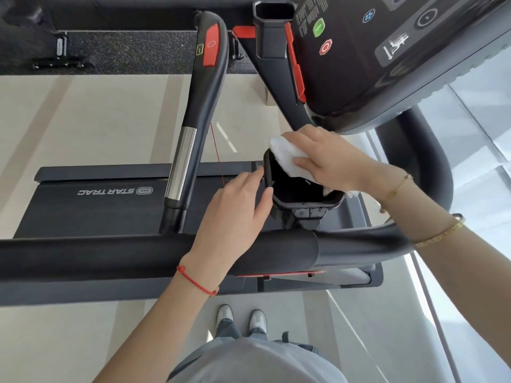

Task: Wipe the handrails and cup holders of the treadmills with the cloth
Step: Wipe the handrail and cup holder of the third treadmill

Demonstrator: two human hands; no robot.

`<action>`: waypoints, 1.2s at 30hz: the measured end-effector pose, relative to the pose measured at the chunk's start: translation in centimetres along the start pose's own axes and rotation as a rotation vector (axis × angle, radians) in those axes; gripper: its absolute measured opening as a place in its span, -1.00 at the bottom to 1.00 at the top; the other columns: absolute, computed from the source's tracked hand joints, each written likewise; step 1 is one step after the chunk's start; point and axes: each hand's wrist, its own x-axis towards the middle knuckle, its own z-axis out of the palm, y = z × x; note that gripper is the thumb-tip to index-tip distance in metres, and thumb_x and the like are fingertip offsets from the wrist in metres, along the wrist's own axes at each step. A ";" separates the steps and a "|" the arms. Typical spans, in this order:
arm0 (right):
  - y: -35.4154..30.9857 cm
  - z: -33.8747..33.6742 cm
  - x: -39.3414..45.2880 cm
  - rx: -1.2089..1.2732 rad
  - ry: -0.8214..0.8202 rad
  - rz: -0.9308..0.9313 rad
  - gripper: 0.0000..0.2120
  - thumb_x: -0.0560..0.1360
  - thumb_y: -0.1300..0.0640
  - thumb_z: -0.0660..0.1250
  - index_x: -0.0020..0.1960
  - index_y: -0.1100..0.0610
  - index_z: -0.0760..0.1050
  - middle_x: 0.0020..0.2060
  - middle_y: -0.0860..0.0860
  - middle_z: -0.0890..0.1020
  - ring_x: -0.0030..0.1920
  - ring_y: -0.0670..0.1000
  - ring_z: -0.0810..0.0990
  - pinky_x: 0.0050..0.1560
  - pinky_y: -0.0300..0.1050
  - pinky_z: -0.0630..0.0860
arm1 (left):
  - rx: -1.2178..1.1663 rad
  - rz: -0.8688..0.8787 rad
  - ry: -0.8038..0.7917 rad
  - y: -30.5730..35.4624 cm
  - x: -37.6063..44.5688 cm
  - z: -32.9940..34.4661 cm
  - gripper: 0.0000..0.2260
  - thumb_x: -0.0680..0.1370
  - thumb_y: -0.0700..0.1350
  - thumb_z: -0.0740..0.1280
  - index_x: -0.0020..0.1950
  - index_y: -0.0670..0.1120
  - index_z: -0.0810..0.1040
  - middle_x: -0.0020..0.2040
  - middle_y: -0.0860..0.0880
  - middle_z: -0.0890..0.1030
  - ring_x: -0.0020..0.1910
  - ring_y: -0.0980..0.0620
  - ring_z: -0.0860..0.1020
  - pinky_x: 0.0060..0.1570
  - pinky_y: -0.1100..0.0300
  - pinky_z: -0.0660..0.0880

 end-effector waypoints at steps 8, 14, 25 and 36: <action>-0.6 0.8 -0.9 -0.031 0.080 0.009 -0.52 0.61 0.10 0.18 0.51 0.06 0.19 0.26 0.15 0.41 0.20 0.22 0.40 0.25 0.13 0.31 | -0.034 -0.010 0.009 -0.2 0.0 0.2 -0.60 0.66 0.02 0.13 0.48 -0.05 0.35 0.16 -0.02 0.55 0.11 -0.04 0.53 0.08 0.02 0.49; 0.7 1.2 -4.9 0.368 0.083 0.267 -0.42 0.61 0.09 0.18 0.56 0.02 0.02 0.37 0.19 0.29 0.38 0.19 0.27 0.43 0.07 0.19 | -0.048 0.000 0.008 -0.4 0.0 0.2 -0.59 0.66 0.03 0.12 0.49 -0.04 0.35 0.21 -0.02 0.56 0.15 -0.02 0.53 0.12 0.02 0.50; 0.3 0.6 -4.0 0.446 0.052 0.327 -0.48 0.63 0.14 0.17 0.53 0.08 0.07 0.32 0.19 0.31 0.21 0.13 0.39 0.22 -0.18 0.22 | -0.037 0.023 -0.014 -0.3 0.1 0.1 -0.59 0.66 0.02 0.10 0.50 -0.03 0.33 0.16 -0.03 0.56 0.11 -0.03 0.54 0.08 -0.02 0.51; -2.4 -1.3 -12.0 0.424 0.095 0.091 -0.56 0.65 0.07 0.04 0.51 0.12 0.18 0.36 0.00 0.35 0.36 0.01 0.33 0.37 -0.08 0.27 | -0.094 0.033 0.017 -0.4 -0.1 0.1 -0.64 0.66 -0.01 0.13 0.44 -0.02 0.40 0.16 0.00 0.58 0.12 0.01 0.55 0.10 0.02 0.52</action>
